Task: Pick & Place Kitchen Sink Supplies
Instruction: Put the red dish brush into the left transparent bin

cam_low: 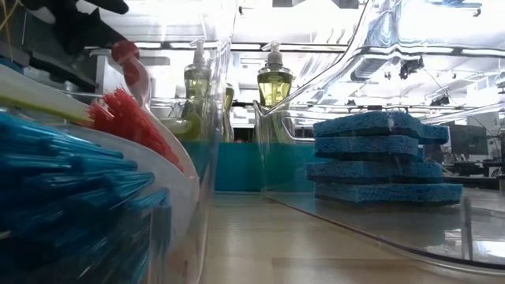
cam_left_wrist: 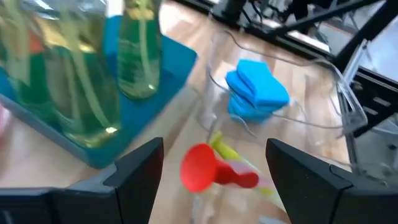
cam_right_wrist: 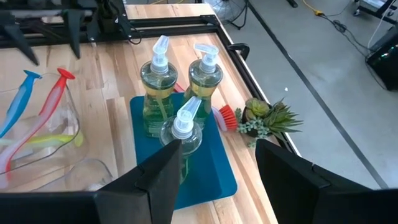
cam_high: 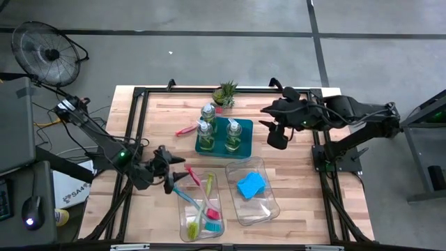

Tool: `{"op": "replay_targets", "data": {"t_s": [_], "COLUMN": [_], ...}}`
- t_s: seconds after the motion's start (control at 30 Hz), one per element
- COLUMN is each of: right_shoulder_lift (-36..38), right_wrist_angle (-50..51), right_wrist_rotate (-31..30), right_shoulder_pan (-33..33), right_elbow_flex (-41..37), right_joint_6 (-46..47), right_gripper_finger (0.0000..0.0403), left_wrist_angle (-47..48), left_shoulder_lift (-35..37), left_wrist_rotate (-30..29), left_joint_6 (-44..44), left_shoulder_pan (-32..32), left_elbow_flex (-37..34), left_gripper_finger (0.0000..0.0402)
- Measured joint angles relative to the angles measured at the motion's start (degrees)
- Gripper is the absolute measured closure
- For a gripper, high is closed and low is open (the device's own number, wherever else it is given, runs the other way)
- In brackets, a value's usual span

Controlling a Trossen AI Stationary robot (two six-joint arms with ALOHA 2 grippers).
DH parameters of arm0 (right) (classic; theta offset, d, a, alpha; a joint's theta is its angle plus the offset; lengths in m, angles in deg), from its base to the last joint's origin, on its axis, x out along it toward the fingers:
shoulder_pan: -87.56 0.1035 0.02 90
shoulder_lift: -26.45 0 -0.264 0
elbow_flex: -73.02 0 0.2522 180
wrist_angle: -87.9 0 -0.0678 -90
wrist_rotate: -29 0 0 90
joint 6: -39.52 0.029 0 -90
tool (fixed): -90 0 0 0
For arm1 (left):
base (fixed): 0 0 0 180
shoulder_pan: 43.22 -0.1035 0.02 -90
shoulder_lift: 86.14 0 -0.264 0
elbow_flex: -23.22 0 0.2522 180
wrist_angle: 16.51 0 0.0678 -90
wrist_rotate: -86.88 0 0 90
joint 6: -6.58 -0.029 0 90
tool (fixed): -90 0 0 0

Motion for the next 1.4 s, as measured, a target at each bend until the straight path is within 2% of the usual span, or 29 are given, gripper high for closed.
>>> {"op": "replay_targets", "data": {"t_s": [0.23,0.37,0.53,0.77,1.1,1.4], "right_shoulder_lift": [0.0,0.0,0.0,0.0,0.0,0.0], "right_wrist_angle": [0.0,0.0,0.0,0.0,0.1,1.5], "right_wrist_rotate": [1.2,1.2,1.2,1.2,0.7,1.4], "right_shoulder_pan": [-0.5,-0.4,-0.5,-0.4,-0.6,-3.0], "right_elbow_flex": [0.0,0.0,0.0,0.0,0.0,0.0], "right_joint_6": [-0.9,-1.4,-2.1,-2.4,-3.5,-3.4], "right_gripper_finger": [0.0203,0.0203,0.0203,0.0203,0.0203,0.0203], "left_wrist_angle": [8.7,14.6,16.9,18.0,18.1,19.8], "left_shoulder_lift": [7.7,12.6,16.2,16.2,11.8,6.0], "left_wrist_rotate": [-4.0,-3.8,1.7,14.4,29.0,37.7], "left_joint_6": [-0.3,-0.3,-7.4,-17.2,-35.7,-50.1], "left_shoulder_pan": [0.0,-2.9,-10.9,-24.5,-43.5,-56.7], "left_elbow_flex": [0.0,0.0,0.0,0.0,0.0,0.0], "left_gripper_finger": [0.0124,0.0124,0.0124,0.0124,0.0124,0.0124]}}
